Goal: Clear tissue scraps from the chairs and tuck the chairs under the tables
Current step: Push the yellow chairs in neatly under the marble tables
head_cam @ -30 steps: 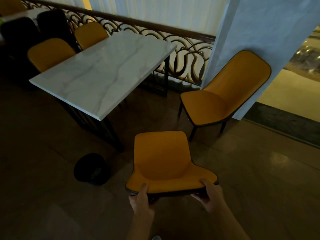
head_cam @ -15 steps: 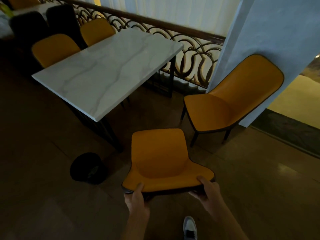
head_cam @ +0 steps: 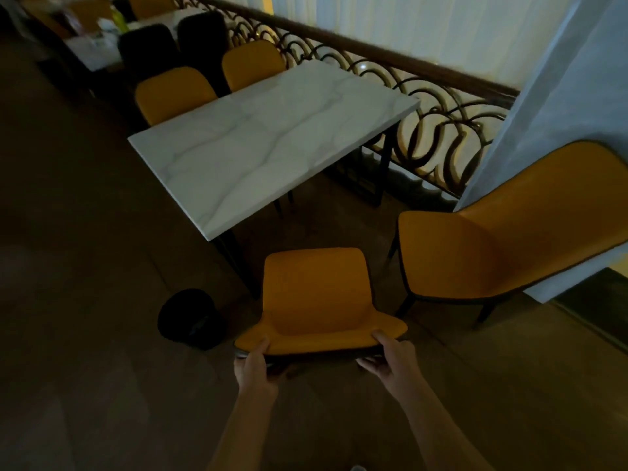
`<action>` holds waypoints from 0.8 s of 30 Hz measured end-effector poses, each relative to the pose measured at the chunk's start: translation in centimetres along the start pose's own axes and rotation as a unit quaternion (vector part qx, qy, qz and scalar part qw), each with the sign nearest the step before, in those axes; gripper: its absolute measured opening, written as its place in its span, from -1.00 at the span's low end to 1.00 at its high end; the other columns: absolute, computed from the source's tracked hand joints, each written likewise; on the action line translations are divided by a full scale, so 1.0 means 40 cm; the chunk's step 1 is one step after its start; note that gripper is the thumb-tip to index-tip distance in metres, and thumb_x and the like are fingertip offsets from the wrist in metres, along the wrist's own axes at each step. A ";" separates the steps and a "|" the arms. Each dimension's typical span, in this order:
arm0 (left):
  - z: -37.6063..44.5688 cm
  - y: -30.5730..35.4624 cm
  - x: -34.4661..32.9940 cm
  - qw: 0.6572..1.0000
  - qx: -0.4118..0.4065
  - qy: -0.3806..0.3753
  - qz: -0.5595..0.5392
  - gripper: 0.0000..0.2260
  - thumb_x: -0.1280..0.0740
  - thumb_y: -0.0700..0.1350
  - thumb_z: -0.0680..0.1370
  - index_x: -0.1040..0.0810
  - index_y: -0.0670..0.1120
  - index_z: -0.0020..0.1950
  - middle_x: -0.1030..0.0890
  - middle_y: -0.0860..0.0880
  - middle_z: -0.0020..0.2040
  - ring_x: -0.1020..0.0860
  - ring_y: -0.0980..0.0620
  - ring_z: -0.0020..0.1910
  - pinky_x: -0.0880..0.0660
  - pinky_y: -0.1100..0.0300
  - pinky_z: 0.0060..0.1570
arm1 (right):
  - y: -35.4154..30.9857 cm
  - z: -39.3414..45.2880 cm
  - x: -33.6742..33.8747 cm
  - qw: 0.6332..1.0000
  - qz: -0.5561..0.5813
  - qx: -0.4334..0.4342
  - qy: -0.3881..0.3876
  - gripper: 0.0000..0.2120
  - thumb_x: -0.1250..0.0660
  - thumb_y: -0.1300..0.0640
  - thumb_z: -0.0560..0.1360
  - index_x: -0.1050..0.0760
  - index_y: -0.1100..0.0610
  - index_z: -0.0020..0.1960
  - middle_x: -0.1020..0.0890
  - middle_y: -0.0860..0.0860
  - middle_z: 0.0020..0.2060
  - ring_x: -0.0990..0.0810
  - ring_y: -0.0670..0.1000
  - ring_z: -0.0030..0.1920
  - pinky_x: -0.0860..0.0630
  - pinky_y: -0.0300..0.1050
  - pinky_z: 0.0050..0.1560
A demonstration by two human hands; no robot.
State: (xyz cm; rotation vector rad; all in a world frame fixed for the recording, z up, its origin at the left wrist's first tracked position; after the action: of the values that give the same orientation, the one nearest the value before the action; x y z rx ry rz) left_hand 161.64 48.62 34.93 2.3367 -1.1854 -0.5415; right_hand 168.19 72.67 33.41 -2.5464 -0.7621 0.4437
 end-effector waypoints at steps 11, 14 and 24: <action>0.057 0.033 -0.151 0.999 -0.008 0.019 -0.031 -0.51 -0.46 -0.20 0.51 -0.37 -0.03 0.38 -0.51 -0.24 0.25 -0.55 -0.32 0.10 -0.56 -0.21 -0.20 | -0.190 0.126 -0.096 0.998 -0.043 0.008 -0.055 -0.61 -0.43 0.26 0.48 -0.39 0.19 0.24 -0.52 0.31 0.14 -0.57 0.31 0.08 -0.63 0.29 -0.06; 0.086 0.053 -0.206 0.999 -0.015 0.019 -0.036 -0.50 -0.47 -0.19 0.51 -0.37 -0.02 0.39 -0.51 -0.24 0.27 -0.55 -0.31 0.11 -0.56 -0.14 -0.26 | -0.246 0.172 -0.139 0.996 -0.054 0.013 -0.068 -0.63 -0.42 0.26 0.50 -0.40 0.21 0.25 -0.52 0.32 0.14 -0.57 0.32 0.08 -0.59 0.34 0.04; 0.193 0.107 -0.442 0.995 -0.022 0.039 -0.088 -0.46 -0.49 -0.19 0.48 -0.36 0.03 0.38 -0.52 -0.15 0.26 -0.53 -0.27 0.17 -0.55 -0.33 0.04 | -0.497 0.325 -0.291 0.988 -0.137 0.003 -0.077 -0.78 -0.38 0.23 0.54 -0.47 0.24 0.15 -0.52 0.29 0.15 -0.55 0.33 0.15 -0.54 0.37 0.15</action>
State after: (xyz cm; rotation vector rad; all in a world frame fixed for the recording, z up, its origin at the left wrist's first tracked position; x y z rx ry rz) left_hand 145.03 59.22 33.44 2.4151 -0.9273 -0.5245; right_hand 144.79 85.00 34.25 -2.3733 -1.1470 0.5519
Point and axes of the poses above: each hand's wrist, its own z-axis towards the middle knuckle, its own x-axis out of the back of the hand, y = z × x, the point moved 4 cm from there along z, towards the middle knuckle
